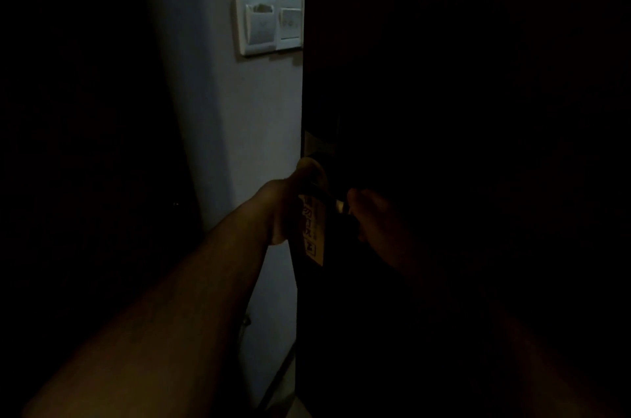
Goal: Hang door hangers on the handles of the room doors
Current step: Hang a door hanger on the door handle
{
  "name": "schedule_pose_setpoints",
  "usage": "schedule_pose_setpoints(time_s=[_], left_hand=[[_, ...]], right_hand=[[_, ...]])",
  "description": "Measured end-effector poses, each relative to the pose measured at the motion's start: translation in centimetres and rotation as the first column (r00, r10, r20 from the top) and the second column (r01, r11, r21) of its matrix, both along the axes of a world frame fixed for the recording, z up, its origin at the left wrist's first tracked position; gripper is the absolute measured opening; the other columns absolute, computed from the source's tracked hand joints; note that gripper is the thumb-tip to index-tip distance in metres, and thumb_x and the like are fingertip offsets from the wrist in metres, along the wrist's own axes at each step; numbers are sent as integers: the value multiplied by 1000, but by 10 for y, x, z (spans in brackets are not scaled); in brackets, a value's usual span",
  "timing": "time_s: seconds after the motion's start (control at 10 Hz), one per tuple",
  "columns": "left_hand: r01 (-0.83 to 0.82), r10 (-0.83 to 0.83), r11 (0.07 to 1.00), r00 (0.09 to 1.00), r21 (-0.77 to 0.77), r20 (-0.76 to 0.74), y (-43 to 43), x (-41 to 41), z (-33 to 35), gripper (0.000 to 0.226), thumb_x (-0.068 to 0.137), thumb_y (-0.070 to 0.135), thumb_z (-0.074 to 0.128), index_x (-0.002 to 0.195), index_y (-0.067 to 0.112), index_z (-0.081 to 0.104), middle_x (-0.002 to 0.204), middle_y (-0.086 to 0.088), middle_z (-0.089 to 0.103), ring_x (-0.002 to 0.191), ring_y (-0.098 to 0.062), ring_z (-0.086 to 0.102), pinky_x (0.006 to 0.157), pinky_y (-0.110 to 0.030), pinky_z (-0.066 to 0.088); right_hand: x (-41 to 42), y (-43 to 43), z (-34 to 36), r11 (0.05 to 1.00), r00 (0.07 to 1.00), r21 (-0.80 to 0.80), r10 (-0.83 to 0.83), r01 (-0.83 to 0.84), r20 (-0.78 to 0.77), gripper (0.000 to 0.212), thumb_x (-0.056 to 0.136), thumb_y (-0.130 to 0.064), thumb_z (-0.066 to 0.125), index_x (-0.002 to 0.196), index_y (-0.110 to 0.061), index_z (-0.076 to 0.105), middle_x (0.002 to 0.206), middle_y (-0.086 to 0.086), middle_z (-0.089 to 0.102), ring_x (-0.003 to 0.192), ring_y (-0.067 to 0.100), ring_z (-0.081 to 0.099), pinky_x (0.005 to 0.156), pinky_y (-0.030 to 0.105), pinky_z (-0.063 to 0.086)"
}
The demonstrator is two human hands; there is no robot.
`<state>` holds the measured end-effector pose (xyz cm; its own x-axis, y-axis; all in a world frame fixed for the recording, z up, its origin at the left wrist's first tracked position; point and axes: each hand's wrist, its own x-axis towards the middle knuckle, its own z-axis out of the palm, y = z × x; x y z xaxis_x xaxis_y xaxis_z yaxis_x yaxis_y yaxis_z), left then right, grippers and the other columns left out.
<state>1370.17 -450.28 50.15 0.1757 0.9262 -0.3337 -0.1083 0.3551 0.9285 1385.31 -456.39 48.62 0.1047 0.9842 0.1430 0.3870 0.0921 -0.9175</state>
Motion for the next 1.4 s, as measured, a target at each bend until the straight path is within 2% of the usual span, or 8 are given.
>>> schedule_pose_setpoints(time_s=[0.1, 0.2, 0.3, 0.4, 0.6, 0.8, 1.2, 1.4], left_hand=[[-22, 22, 1000, 1000, -6, -16, -22, -6, 4, 54, 99, 52, 44, 127, 8, 57, 78, -10, 74, 71, -23, 68, 61, -21, 53], [-47, 49, 999, 990, 23, -135, -28, -17, 0, 48, 94, 58, 48, 97, 13, 62, 42, 2, 49, 37, -12, 38, 36, -17, 34], [-39, 36, 999, 985, -13, -168, -39, -23, 0, 47, 96, 59, 44, 87, 14, 57, 36, 5, 48, 32, -10, 38, 38, -17, 36], [-58, 52, 998, 987, -40, -150, -48, -31, -2, 45, 96, 58, 44, 88, 16, 55, 38, 6, 49, 32, -8, 39, 39, -18, 36], [-77, 64, 994, 988, -84, -141, -64, -47, -4, 48, 94, 62, 42, 90, 17, 56, 45, 5, 46, 47, -10, 35, 41, -18, 36], [-76, 63, 993, 989, -91, -133, -79, -64, -3, 47, 94, 62, 45, 88, 17, 57, 54, 5, 43, 49, -9, 37, 41, -18, 37], [-31, 23, 996, 995, -85, -93, -102, -92, -9, 48, 91, 62, 49, 71, 19, 55, 54, 6, 37, 40, -6, 34, 38, -16, 35], [-18, 10, 998, 993, -65, -116, -115, -100, -6, 47, 92, 60, 47, 73, 18, 56, 52, 6, 35, 36, -6, 32, 38, -16, 36]], right_hand=[[-7, -8, -3, 999, 999, -1, 37, -37, -6, 40, 102, -32, 41, 109, 3, 58, 113, 33, 59, 106, 48, 54, 86, 45, 46], [-13, -12, -7, 998, 999, 33, 51, -51, 1, 35, 102, -30, 42, 110, 0, 59, 111, 25, 61, 103, 41, 57, 79, 34, 43], [-23, -16, -14, 999, 998, -1, 49, -49, 39, 36, 103, -37, 38, 118, -11, 57, 101, 7, 58, 83, 18, 58, 82, 34, 45], [-28, -20, -20, 996, 990, 35, 76, -81, 119, 25, 102, -43, 35, 107, -25, 52, 91, -10, 52, 75, -1, 50, 71, 24, 45], [-37, -34, -21, 983, 978, 94, 141, -156, 151, 24, 104, -37, 35, 99, -18, 50, 75, -11, 47, 63, -1, 46, 50, 7, 35], [-47, -42, -25, 970, 969, 135, 176, -201, 175, 28, 103, -38, 34, 81, -28, 49, 72, -7, 51, 60, 6, 49, 54, 19, 39], [-68, -71, -25, 973, 976, 117, 186, -199, 115, 22, 103, -34, 37, 87, -26, 49, 79, -9, 50, 68, 5, 50, 60, 20, 40], [-72, -78, -26, 970, 965, 120, 186, -210, 184, 23, 103, -33, 38, 86, -23, 49, 79, -7, 50, 77, 28, 55, 63, 26, 46]])
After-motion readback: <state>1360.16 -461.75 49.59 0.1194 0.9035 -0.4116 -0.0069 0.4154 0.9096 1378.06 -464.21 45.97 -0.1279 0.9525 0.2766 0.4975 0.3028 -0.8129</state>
